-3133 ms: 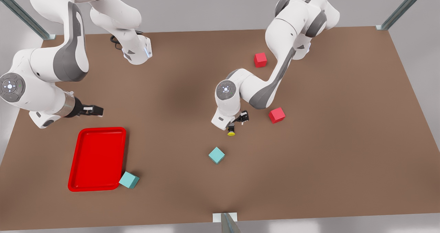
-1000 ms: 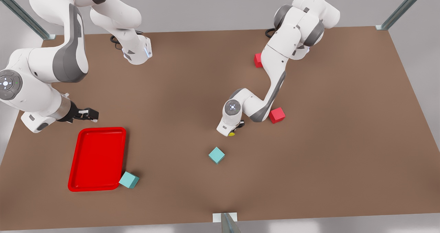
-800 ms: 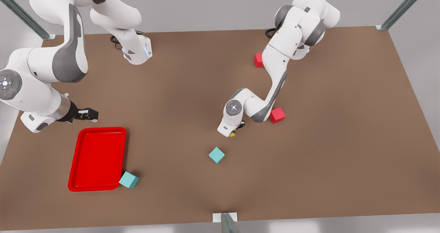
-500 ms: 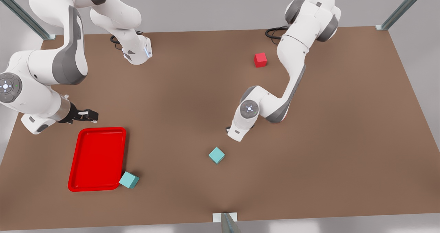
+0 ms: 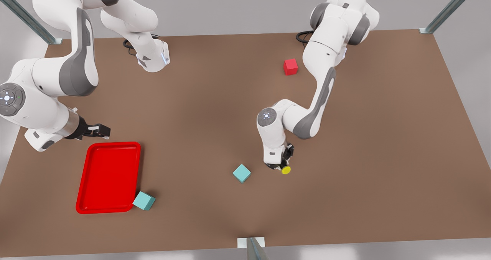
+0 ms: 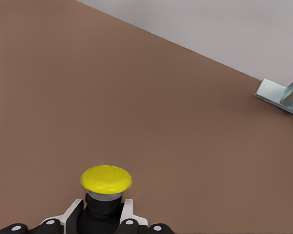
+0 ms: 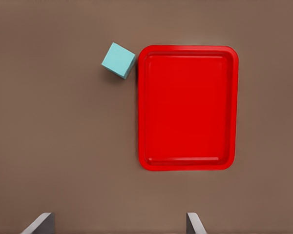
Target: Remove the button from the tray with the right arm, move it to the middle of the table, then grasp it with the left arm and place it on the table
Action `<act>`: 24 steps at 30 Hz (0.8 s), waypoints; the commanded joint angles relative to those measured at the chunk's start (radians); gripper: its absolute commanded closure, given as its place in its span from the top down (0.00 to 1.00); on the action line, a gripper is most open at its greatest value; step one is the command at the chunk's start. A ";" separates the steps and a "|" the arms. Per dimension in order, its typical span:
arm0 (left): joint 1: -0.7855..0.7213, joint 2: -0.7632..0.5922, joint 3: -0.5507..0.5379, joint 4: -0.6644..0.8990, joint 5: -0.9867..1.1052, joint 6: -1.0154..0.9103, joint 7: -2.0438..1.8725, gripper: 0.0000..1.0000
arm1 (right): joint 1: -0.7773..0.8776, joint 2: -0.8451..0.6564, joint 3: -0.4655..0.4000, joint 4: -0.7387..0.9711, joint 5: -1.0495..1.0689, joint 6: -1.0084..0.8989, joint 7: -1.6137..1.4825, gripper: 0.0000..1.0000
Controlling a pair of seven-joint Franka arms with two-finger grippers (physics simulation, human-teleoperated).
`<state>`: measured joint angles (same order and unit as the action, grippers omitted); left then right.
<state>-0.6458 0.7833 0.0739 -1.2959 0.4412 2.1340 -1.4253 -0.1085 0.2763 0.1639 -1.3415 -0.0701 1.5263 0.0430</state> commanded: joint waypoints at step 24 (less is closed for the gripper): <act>-0.449 0.341 0.550 -0.006 0.057 -0.063 -1.017 0.49 | -0.002 0.007 -0.001 0.007 0.001 0.009 0.002 1.00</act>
<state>-1.0890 1.1175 0.6155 -1.3031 0.4937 2.1089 -2.1477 -0.1116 0.2850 0.1624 -1.3356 -0.0694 1.5351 0.0442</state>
